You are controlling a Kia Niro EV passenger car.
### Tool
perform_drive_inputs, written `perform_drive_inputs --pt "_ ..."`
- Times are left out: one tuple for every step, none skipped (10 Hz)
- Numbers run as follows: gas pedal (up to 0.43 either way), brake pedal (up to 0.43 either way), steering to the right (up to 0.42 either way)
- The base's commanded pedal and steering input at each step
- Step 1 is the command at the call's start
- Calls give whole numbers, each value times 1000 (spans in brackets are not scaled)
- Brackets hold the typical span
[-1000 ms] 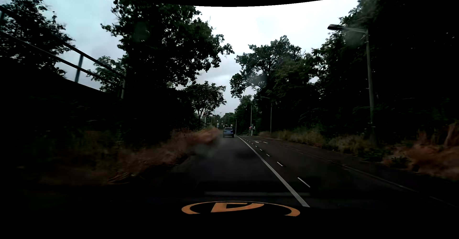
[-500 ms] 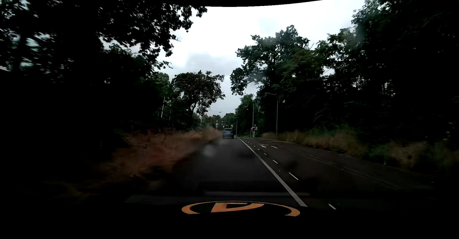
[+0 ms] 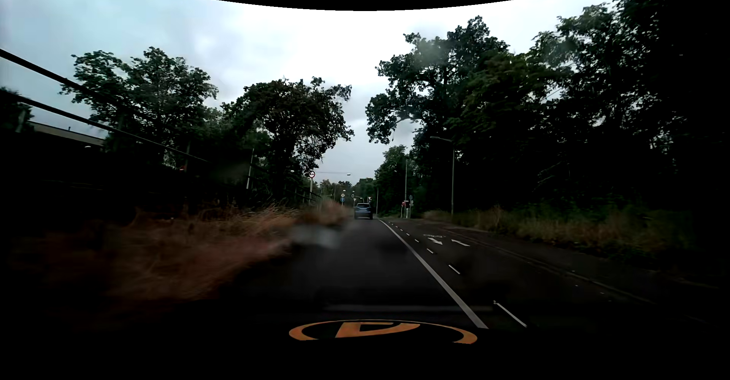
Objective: Follow the waypoints while adhering to traffic rules and regulations
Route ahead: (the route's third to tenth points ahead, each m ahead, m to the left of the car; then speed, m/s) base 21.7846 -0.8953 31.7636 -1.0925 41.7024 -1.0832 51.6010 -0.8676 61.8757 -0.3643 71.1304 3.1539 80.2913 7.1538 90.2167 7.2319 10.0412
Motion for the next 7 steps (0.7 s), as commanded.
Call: perform_drive_inputs --pt "138 0 -2" --pt "138 0 -1" --pt "138 0 -1" --pt "138 0 -1" --pt "130 0 -2" --pt "130 0 -1" --pt "118 0 -1"
